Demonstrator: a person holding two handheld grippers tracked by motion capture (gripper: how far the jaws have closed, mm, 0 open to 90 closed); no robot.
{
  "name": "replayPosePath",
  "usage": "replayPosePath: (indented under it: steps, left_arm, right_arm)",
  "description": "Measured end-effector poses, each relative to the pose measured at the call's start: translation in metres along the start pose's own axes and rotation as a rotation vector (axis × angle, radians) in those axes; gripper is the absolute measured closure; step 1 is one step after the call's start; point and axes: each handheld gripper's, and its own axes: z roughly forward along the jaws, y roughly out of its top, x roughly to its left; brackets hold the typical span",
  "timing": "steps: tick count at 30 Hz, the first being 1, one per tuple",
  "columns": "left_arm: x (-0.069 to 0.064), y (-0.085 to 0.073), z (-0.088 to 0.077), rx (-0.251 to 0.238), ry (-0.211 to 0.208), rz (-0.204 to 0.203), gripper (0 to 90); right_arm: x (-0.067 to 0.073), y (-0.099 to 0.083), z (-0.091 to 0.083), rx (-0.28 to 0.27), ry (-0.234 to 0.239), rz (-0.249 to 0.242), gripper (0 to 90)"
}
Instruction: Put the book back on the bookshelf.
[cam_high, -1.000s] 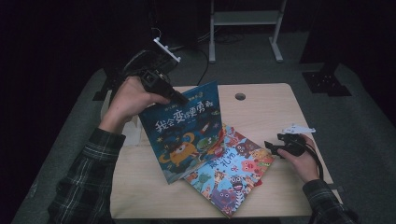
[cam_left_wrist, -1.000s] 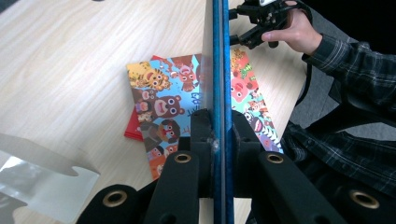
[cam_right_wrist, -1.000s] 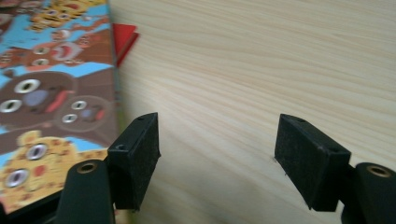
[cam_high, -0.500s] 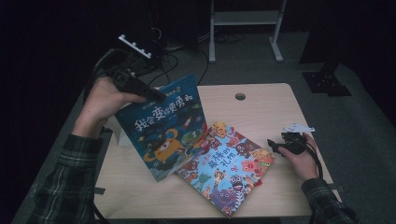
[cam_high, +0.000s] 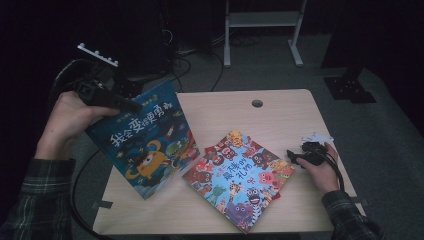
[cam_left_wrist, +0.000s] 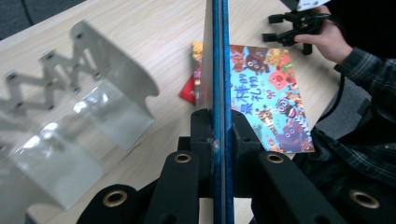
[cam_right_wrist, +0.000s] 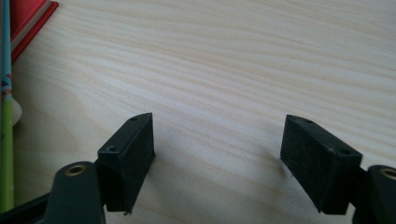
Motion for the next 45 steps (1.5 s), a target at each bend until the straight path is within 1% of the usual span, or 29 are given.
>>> replayPosePath:
  steps: [4, 9, 10, 11, 12, 13, 17, 18, 19, 21, 22, 23, 24, 25, 27, 28, 29, 31, 32, 33, 35, 36, 37, 38, 40, 43, 44, 45]
  left_arm:
    - [0.008, -0.012, -0.009, -0.005, 0.022, -0.028, 82.9]
    - [0.018, -0.028, -0.025, -0.019, 0.047, -0.069, 83.0]
    - [0.022, -0.034, -0.030, -0.022, 0.058, -0.078, 83.0]
    - [0.022, -0.034, -0.030, -0.022, 0.058, -0.078, 83.0]
    - [0.026, -0.041, -0.036, -0.026, 0.073, -0.099, 83.0]
    - [0.026, -0.041, -0.036, -0.026, 0.073, -0.099, 83.0]
    - [0.037, -0.055, -0.046, -0.035, 0.107, -0.140, 83.0]
    - [0.041, -0.061, -0.049, -0.035, 0.124, -0.157, 83.0]
    - [0.041, -0.061, -0.049, -0.035, 0.124, -0.157, 83.0]
    - [0.046, -0.065, -0.052, -0.033, 0.140, -0.177, 83.0]
    - [0.051, -0.070, -0.054, -0.031, 0.152, -0.193, 83.0]
    - [0.051, -0.070, -0.054, -0.031, 0.152, -0.193, 83.0]
    - [0.056, -0.073, -0.055, -0.028, 0.164, -0.213, 83.0]
    - [0.056, -0.073, -0.055, -0.028, 0.164, -0.213, 83.0]
    - [0.061, -0.076, -0.056, -0.029, 0.176, -0.230, 83.0]
    - [0.066, -0.078, -0.055, -0.029, 0.190, -0.241, 83.0]
    - [0.066, -0.078, -0.055, -0.029, 0.190, -0.241, 83.0]
    - [0.070, -0.079, -0.054, -0.027, 0.202, -0.255, 83.0]
    - [0.074, -0.079, -0.053, -0.024, 0.209, -0.266, 83.0]
    - [0.074, -0.079, -0.053, -0.024, 0.209, -0.266, 83.0]
    - [0.079, -0.079, -0.052, -0.021, 0.214, -0.280, 83.0]
    - [0.083, -0.078, -0.052, -0.025, 0.222, -0.296, 83.0]
    - [0.083, -0.078, -0.052, -0.025, 0.222, -0.296, 83.0]
    - [0.086, -0.077, -0.051, -0.027, 0.232, -0.307, 83.0]
    - [0.088, -0.076, -0.051, -0.028, 0.244, -0.312, 83.0]
    - [0.094, -0.071, -0.048, -0.026, 0.268, -0.328, 83.0]
    - [0.097, -0.068, -0.046, -0.024, 0.282, -0.340, 83.0]
    - [0.097, -0.068, -0.046, -0.024, 0.282, -0.340, 83.0]
  right_arm:
    - [-0.002, 0.000, 0.001, 0.006, 0.008, 0.022, 22.6]
    - [-0.002, 0.000, 0.001, 0.007, 0.007, 0.026, 22.6]
    - [-0.002, 0.000, 0.001, 0.007, 0.007, 0.027, 22.6]
    - [-0.002, 0.000, 0.001, 0.007, 0.007, 0.028, 22.6]
    - [-0.002, 0.000, 0.001, 0.007, 0.007, 0.028, 22.6]
    - [-0.002, 0.000, 0.001, 0.007, 0.007, 0.028, 22.6]
    - [-0.002, 0.000, 0.001, 0.007, 0.006, 0.029, 22.6]
    - [-0.002, 0.000, 0.001, 0.007, 0.006, 0.031, 22.6]
    - [-0.002, 0.000, 0.001, 0.007, 0.006, 0.031, 22.6]
    - [-0.002, 0.000, 0.001, 0.008, 0.008, 0.034, 22.6]
    - [-0.002, 0.000, 0.001, 0.009, 0.009, 0.036, 22.6]
    - [-0.002, 0.000, 0.001, 0.009, 0.009, 0.036, 22.6]
    - [-0.002, 0.000, 0.001, 0.009, 0.009, 0.037, 22.6]
    - [-0.002, 0.000, 0.001, 0.009, 0.009, 0.037, 22.6]
    - [-0.002, 0.000, 0.001, 0.009, 0.009, 0.037, 22.7]
    - [-0.002, 0.000, 0.001, 0.009, 0.008, 0.036, 22.8]
    - [-0.002, 0.000, 0.001, 0.009, 0.008, 0.036, 22.8]
    - [-0.002, 0.000, 0.001, 0.008, 0.008, 0.035, 22.8]
    - [-0.002, 0.000, 0.001, 0.008, 0.006, 0.033, 22.8]
    - [-0.002, 0.000, 0.001, 0.008, 0.006, 0.033, 22.8]
    - [-0.002, 0.000, 0.001, 0.007, 0.006, 0.032, 22.8]
    - [-0.002, 0.000, 0.001, 0.007, 0.006, 0.032, 22.8]
    - [-0.002, 0.000, 0.001, 0.007, 0.006, 0.032, 22.8]
    - [-0.002, 0.000, 0.001, 0.007, 0.006, 0.032, 22.8]
    - [-0.002, 0.000, 0.001, 0.007, 0.005, 0.031, 22.8]
    - [-0.001, 0.000, 0.001, 0.008, 0.005, 0.032, 22.9]
    - [-0.001, 0.000, 0.001, 0.008, 0.005, 0.033, 22.9]
    - [-0.001, 0.000, 0.001, 0.008, 0.005, 0.033, 22.9]
